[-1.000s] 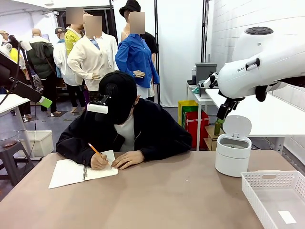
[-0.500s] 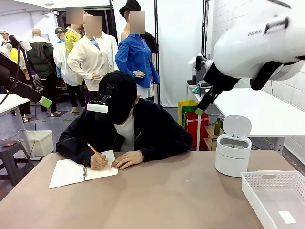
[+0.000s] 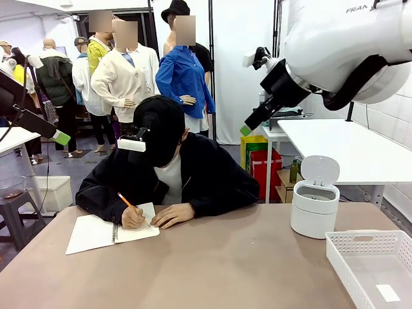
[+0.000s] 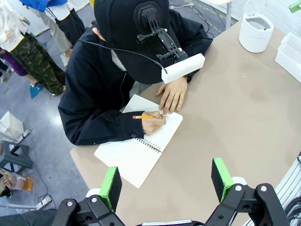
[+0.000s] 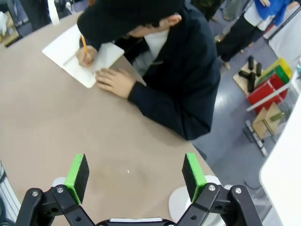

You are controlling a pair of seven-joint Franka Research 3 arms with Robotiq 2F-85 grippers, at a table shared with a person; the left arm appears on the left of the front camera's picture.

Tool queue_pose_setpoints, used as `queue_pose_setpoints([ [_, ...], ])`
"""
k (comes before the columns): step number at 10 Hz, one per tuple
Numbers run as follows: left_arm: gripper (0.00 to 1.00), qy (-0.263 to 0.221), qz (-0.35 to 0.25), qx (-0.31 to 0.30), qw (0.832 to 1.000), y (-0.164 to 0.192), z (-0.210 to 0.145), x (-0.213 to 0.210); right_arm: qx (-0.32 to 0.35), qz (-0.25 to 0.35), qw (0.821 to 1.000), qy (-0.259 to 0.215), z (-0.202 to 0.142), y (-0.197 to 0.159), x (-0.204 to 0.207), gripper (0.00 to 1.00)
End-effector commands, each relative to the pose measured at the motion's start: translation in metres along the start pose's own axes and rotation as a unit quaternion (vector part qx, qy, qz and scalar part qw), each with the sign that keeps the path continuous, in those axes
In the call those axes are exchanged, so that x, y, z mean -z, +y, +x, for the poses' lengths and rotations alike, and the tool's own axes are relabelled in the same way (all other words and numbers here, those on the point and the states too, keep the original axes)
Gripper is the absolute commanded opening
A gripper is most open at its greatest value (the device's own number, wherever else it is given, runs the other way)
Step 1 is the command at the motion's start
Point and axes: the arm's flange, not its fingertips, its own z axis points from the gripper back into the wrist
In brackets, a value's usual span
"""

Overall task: Sort the paper based on its condition.
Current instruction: If a person hands you a paper, place it in the Organizing basket , and if it's crumpled, put it in the Trash can.

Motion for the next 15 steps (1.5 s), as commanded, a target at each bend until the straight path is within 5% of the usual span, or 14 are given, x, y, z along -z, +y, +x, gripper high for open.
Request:
queue_pose_setpoints([
  [1, 1.00, -0.007, -0.001, -0.002, 1.000, 0.000, 0.001, 0.001, 0.005, 0.028, 0.999, -0.028, 0.010, -0.018, 0.014, 1.00],
  [15, 1.00, -0.007, -0.001, -0.002, 1.000, 0.000, 0.001, 0.001, 0.017, 0.016, 1.000, -0.013, 0.026, -0.020, 0.021, 1.00],
])
